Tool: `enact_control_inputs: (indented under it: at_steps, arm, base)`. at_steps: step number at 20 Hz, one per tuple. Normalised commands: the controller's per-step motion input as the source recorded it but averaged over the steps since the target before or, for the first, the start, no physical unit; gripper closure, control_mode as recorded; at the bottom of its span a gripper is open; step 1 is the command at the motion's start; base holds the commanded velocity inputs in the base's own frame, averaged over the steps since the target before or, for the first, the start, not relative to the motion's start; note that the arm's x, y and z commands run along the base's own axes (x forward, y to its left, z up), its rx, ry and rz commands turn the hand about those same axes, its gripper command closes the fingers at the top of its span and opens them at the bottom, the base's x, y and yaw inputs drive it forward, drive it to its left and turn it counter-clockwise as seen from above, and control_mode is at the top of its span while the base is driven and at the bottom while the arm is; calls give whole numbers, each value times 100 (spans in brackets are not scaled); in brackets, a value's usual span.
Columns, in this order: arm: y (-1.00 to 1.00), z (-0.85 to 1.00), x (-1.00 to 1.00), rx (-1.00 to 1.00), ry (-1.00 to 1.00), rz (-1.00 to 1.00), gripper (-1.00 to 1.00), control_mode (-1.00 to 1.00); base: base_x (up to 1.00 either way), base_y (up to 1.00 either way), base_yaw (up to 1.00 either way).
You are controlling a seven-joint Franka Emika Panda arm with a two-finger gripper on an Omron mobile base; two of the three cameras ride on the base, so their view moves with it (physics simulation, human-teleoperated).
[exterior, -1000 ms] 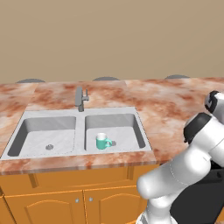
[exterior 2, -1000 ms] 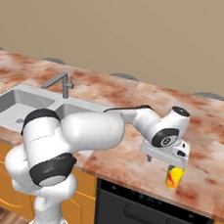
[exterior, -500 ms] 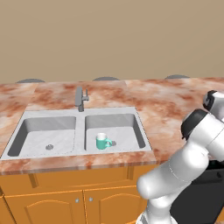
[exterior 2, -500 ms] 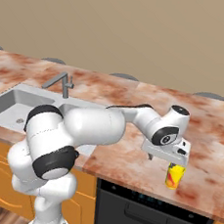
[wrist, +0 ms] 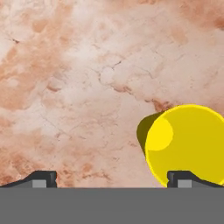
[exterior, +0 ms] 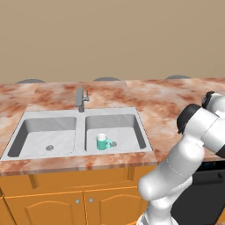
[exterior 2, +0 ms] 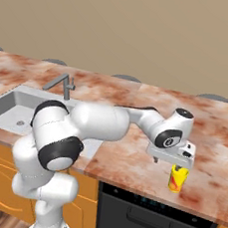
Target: Place the cup in the left basin and the mug in the right basin of the sink.
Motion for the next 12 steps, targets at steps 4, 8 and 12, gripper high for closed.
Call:
enact_control_inputs:
  at_steps: [4, 8, 12]
  arm:
    - [-14, -14, 12, 0, -2, 5, -100, -100]
    - [-13, -13, 11, 0, -3, 6, -100, -100]
    - [-14, -12, 11, 0, -2, 6, -100, -100]
  base:
    - [0, 0, 0]
    - [0, 0, 0]
    - [0, 0, 0]
